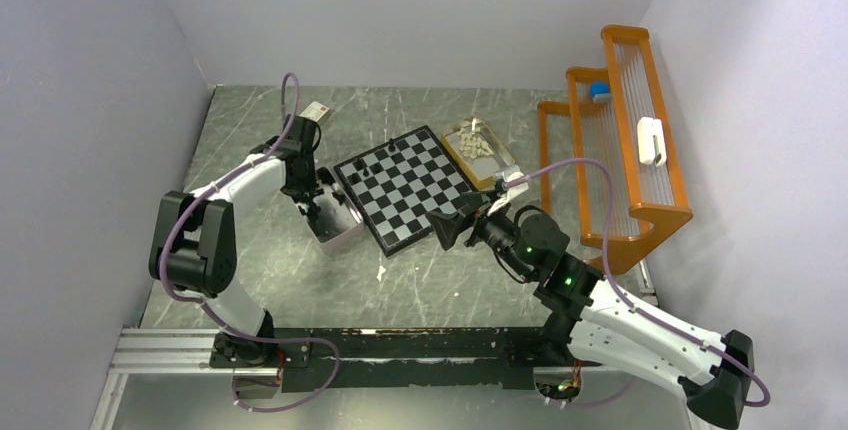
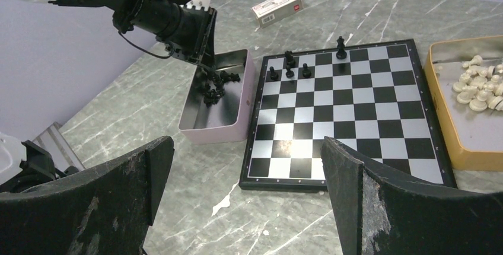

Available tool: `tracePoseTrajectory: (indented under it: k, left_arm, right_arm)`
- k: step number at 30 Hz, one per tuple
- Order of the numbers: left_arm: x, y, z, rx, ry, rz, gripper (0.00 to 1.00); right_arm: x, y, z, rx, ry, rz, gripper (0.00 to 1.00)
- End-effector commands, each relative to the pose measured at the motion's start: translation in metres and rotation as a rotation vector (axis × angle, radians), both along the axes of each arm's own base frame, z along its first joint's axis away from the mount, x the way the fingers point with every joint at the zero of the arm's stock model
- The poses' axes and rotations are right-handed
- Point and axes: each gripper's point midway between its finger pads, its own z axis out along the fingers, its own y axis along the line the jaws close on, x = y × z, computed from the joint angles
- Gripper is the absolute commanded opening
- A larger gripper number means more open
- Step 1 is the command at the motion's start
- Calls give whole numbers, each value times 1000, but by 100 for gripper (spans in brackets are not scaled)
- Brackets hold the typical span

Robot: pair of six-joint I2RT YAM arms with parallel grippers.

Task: Set up the chess pieces on the board
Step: Pick up the chess piece from the storage box.

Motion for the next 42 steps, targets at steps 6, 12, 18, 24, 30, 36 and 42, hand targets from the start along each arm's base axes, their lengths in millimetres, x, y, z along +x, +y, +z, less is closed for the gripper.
tracePoseTrajectory:
  k: [6,12,18,24,30,36,42]
  left_arm:
    - [-3,6,-12,24,36,4,30]
    - [-4,4,-17,17,50,1,29]
    - [0,1,-17,6,51,-3,27]
    - [-4,0,-18,-3,66,-5,27]
    - [-3,0,-18,3,65,-10,23]
    - [-2,-1,-13,4,73,-24,15]
    - [-2,-2,-1,7,73,-50,12]
  right_arm:
    - [3,-2,3,12,-16,-15,100]
    - [3,-3,3,11,-15,-17,100]
    - [2,-2,3,14,-16,-12,100]
    - [2,-2,3,14,-16,-14,100]
    - [2,-2,4,17,-16,-13,100]
    - [2,-3,2,16,-14,-15,100]
    - [1,-3,2,15,-13,-12,100]
